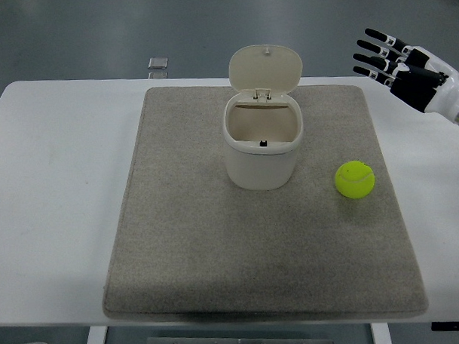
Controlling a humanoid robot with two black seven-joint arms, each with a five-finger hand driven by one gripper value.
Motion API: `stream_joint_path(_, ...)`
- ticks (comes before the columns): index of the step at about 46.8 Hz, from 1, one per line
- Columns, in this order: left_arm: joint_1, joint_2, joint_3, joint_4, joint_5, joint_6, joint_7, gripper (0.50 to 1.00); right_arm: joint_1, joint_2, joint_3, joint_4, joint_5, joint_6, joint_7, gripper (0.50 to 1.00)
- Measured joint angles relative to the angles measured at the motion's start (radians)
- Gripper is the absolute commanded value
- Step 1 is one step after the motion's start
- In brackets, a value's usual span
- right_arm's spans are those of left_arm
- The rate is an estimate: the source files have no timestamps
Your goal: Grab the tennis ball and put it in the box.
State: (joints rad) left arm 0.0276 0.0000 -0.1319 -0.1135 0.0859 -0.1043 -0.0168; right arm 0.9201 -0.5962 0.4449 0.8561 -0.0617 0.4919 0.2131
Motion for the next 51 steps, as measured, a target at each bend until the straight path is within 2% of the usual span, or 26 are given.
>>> stream_joint_path(13, 0.000, 0.000, 0.000, 0.000, 0.000, 0.000, 0.000, 0.992, 0.039, -0.084, -0.035, 0.031, -0.280, 0.011, 0.028, 0.915)
stream_joint_path(16, 0.000, 0.000, 0.000, 0.000, 0.000, 0.000, 0.000, 0.992, 0.047, -0.112, -0.058, 0.055, -0.354, 0.007, 0.061, 0.915)
stream_joint_path(23, -0.001, 0.000, 0.000, 0.000, 0.000, 0.000, 0.000, 0.992, 0.068, -0.170, -0.114, 0.124, -0.508, -0.012, 0.175, 0.915)
stream_joint_path(32, 0.000, 0.000, 0.000, 0.000, 0.000, 0.000, 0.000, 0.992, 0.085, -0.232, -0.219, 0.246, -0.663, -0.100, 0.260, 0.915)
stream_joint_path(39, 0.000, 0.000, 0.000, 0.000, 0.000, 0.000, 0.000, 0.992, 0.100, -0.279, -0.318, 0.328, -0.807, -0.215, 0.332, 0.915)
stream_joint_path(44, 0.000, 0.000, 0.000, 0.000, 0.000, 0.000, 0.000, 0.992, 0.107, -0.295, -0.355, 0.364, -0.882, -0.284, 0.344, 0.913)
stream_joint_path(51, 0.000, 0.000, 0.000, 0.000, 0.000, 0.000, 0.000, 0.992, 0.106, -0.289, -0.374, 0.380, -0.971, -0.328, 0.344, 0.913)
